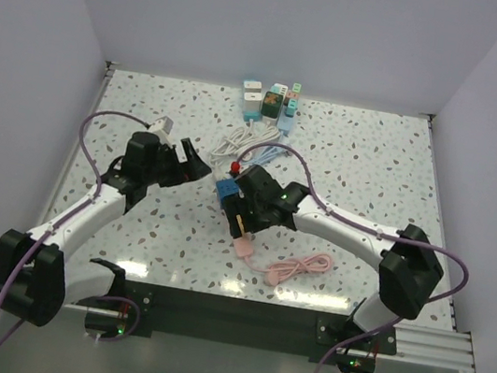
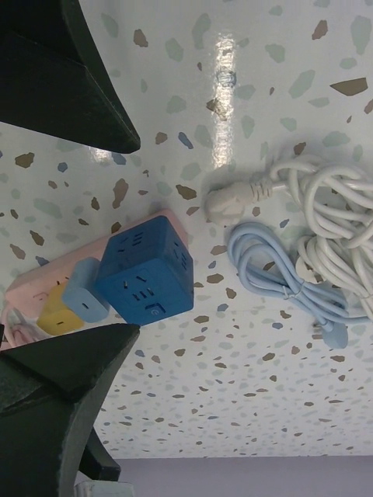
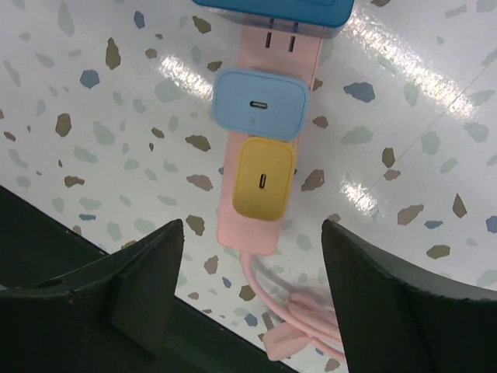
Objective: Pull the plug off the socket
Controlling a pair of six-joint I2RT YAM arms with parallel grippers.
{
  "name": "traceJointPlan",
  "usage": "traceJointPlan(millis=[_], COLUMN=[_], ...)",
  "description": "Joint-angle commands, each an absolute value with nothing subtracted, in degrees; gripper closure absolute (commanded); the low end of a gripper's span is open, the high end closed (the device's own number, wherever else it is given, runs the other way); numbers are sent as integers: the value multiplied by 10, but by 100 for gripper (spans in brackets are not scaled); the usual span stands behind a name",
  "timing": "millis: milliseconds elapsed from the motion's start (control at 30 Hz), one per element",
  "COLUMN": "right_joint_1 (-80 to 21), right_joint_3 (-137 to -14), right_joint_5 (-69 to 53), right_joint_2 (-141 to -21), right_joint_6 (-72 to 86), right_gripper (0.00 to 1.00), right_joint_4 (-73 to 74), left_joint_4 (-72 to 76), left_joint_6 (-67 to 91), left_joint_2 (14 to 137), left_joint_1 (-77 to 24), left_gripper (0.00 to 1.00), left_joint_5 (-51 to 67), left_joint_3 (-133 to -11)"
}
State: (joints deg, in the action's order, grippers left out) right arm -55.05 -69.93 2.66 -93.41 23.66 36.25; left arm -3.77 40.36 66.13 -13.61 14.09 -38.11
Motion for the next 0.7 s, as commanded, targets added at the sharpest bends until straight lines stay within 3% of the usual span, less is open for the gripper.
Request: traceJointPlan(millis=[0,167,400,500,633,667], right_joint_1=[-551,-552,-551,-551,-550,-546], right_joint_3=[-693,-708,-712,-698,-686,-682], right_joint_5=[63,102,103,110,112,107], right_joint_2=[-943,-988,-1023,-1020,-987,-975], right_joint_6=[257,273,270,272,296,303], right_gripper=[26,40,48,63,100,100], right_joint_4=[301,290,282,280,259,255], left_joint_4=[-40,-29,-9,-9,34,42], left_joint_6=[423,438,450,450,460,463], left_joint_2=[653,648,637,636,637,637], left_joint_1=[-141,-141,-141,-141,-142,-142], left_gripper=[4,4,4,4,4,4], left_joint_5=[119,124,135,140,162,167], left_joint_3=[-380,-354,-334,-328,-306,-302])
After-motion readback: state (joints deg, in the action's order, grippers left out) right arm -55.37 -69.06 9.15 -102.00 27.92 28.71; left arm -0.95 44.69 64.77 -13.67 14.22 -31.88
